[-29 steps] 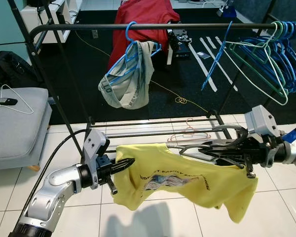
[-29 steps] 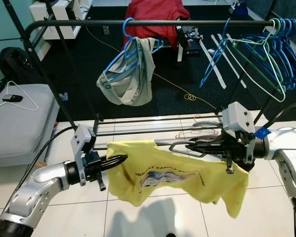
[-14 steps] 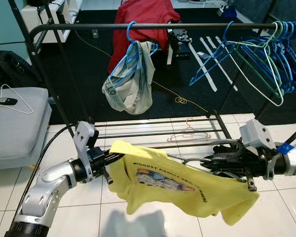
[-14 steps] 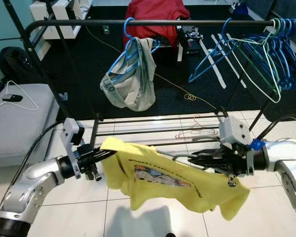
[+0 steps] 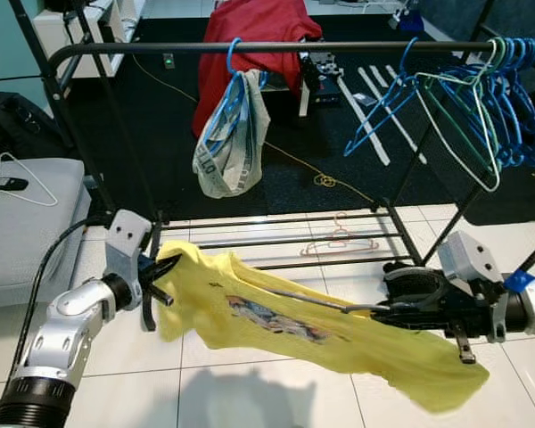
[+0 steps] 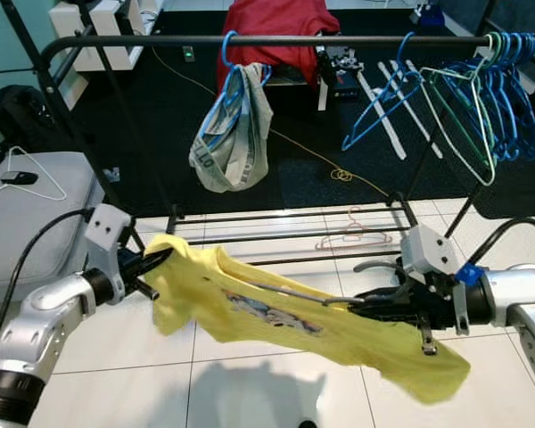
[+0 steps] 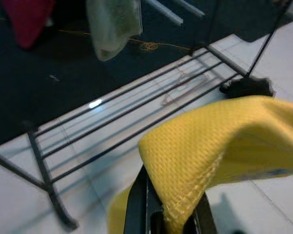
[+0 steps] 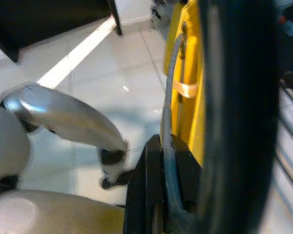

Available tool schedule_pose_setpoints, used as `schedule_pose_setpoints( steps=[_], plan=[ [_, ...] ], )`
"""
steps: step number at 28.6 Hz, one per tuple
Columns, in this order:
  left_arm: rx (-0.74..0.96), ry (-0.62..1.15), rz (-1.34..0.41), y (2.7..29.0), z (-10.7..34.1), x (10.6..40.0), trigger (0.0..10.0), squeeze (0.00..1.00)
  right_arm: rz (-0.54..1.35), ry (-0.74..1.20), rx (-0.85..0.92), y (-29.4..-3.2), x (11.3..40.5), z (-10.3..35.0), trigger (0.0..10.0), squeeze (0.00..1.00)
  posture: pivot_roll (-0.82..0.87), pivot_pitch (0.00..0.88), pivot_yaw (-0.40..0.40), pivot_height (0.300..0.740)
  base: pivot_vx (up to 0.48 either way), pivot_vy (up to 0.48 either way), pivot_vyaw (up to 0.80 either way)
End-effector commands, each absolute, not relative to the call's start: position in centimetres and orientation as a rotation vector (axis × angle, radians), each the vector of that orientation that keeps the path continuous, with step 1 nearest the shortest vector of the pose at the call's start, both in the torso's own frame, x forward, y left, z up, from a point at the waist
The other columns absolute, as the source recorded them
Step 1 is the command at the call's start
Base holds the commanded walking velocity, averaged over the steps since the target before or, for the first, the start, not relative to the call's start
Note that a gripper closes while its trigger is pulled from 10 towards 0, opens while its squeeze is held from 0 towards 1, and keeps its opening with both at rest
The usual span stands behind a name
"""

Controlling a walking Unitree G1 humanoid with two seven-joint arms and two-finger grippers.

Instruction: Hang hanger

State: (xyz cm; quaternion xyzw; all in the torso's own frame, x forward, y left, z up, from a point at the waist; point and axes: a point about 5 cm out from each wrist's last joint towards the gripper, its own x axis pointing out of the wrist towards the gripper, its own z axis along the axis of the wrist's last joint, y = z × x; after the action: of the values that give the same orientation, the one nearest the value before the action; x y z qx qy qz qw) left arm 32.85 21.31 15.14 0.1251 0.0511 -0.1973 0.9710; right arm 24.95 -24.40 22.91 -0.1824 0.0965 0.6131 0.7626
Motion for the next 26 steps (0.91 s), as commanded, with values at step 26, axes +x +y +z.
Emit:
schedule_pose_setpoints(
  steps=[26],
  plan=[
    [0.230, 0.128, -0.648, 17.0, 12.7, 29.9, 0.0, 0.00, 0.831, -0.221, -0.458, -23.6, 29.6, 26.4, 10.0, 0.00, -0.07, 0.227, -0.001, 0.740, 0.000, 0.000, 0.00]
  ],
)
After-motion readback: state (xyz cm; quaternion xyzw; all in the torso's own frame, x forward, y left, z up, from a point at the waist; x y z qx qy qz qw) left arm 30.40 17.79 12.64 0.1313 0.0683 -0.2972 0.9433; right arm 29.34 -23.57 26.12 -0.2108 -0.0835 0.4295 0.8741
